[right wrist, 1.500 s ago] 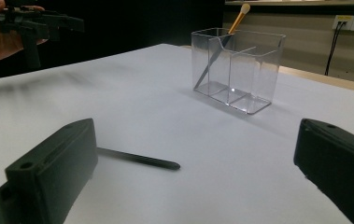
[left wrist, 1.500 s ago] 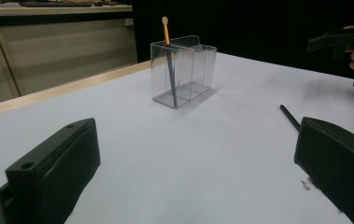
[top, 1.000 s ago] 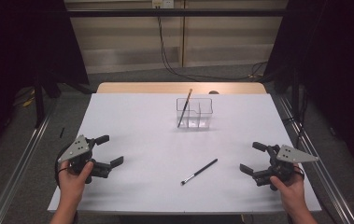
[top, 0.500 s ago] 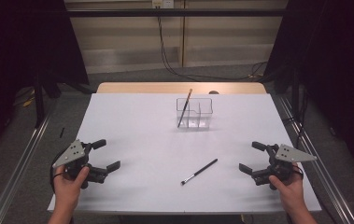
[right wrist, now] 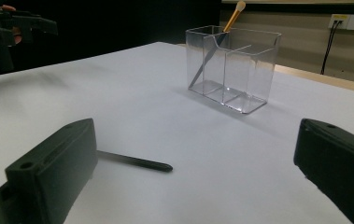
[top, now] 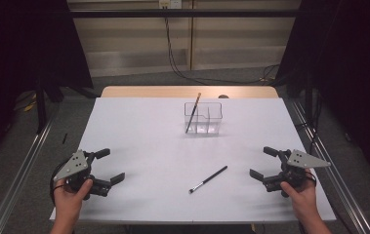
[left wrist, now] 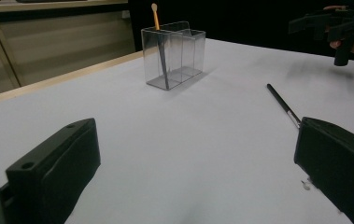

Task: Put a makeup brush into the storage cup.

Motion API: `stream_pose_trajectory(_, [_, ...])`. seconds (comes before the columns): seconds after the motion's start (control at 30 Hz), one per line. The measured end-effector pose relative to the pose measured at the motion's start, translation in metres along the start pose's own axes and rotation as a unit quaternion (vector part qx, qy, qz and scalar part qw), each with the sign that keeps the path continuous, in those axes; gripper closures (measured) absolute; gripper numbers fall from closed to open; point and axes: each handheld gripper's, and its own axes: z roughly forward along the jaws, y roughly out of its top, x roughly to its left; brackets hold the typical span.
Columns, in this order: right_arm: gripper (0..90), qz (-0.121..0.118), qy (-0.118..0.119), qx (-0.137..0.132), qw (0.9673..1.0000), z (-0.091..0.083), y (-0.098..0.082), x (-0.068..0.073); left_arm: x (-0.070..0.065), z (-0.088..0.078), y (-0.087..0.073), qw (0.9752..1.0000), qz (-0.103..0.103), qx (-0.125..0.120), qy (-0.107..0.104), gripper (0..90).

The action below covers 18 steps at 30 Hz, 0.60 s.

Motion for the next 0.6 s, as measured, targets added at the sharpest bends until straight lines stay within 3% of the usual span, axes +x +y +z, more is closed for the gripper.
stream_pose_trajectory(0.6, [0.0,-0.014,-0.004,0.000,0.9999,0.012,0.012,-0.002,-0.002,-0.004,-0.003,1.0000,-0.003,-0.004,0.001,0.3])
